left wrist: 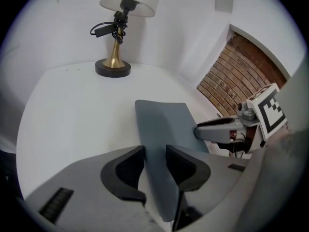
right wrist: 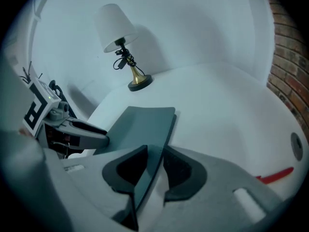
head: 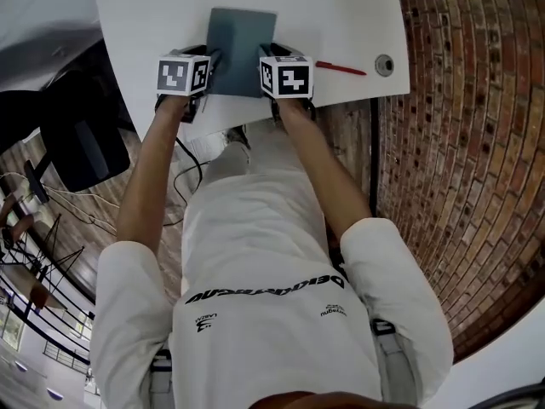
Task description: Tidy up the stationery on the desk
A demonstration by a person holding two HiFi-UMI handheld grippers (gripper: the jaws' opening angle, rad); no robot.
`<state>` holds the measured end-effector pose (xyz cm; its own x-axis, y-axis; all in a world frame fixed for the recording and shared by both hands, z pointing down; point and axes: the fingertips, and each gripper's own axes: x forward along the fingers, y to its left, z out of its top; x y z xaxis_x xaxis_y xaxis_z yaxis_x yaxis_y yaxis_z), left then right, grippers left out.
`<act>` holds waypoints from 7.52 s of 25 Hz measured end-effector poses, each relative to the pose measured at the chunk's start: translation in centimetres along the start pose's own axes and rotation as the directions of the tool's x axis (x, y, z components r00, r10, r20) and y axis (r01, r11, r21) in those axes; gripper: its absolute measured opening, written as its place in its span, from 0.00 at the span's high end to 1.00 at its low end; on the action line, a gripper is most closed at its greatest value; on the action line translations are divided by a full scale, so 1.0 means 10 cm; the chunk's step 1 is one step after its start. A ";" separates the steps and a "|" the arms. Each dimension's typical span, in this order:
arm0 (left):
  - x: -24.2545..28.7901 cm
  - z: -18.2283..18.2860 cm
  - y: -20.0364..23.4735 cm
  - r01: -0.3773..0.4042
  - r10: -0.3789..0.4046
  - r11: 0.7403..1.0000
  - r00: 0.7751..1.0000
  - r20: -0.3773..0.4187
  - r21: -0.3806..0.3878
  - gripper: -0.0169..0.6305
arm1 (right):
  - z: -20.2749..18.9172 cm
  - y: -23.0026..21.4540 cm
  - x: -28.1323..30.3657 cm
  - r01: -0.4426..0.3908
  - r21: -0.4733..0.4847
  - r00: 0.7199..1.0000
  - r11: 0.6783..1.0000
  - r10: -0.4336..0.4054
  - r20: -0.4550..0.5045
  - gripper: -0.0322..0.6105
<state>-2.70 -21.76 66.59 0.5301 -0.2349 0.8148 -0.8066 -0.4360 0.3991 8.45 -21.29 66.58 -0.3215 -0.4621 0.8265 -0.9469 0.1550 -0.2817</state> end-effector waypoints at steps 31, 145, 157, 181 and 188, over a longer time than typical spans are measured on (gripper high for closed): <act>-0.08 -0.24 -0.21 -0.060 0.084 0.978 0.990 0.117 -0.199 0.76 | 0.08 -0.06 0.00 -0.077 -0.195 0.996 0.978 0.068 -0.056 0.81; -1.67 -0.13 -0.96 -0.035 0.029 0.999 0.870 0.492 0.003 0.98 | 0.14 -0.37 -0.25 -0.030 0.069 0.988 0.997 0.040 -0.148 0.80; -1.89 -0.02 -1.05 -0.069 0.029 0.996 0.840 0.541 0.055 0.98 | 0.69 0.19 -1.16 -0.142 0.051 0.954 0.989 0.123 0.274 0.84; -2.17 0.15 -1.19 -0.153 0.022 0.977 0.769 0.638 0.151 0.98 | 0.68 1.28 -2.12 -0.086 -0.294 0.794 0.952 0.244 0.557 0.96; -2.18 0.18 -1.17 -0.161 0.034 0.978 0.756 0.654 0.134 0.98 | 0.64 1.27 -2.14 -0.089 -0.300 0.793 0.950 0.250 0.556 0.96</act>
<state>-4.36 -13.08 43.45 0.5439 -0.7606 0.3544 -0.8388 -0.5053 0.2027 3.29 -14.97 42.19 -0.4900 -0.8133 0.3137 -0.8716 0.4500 -0.1946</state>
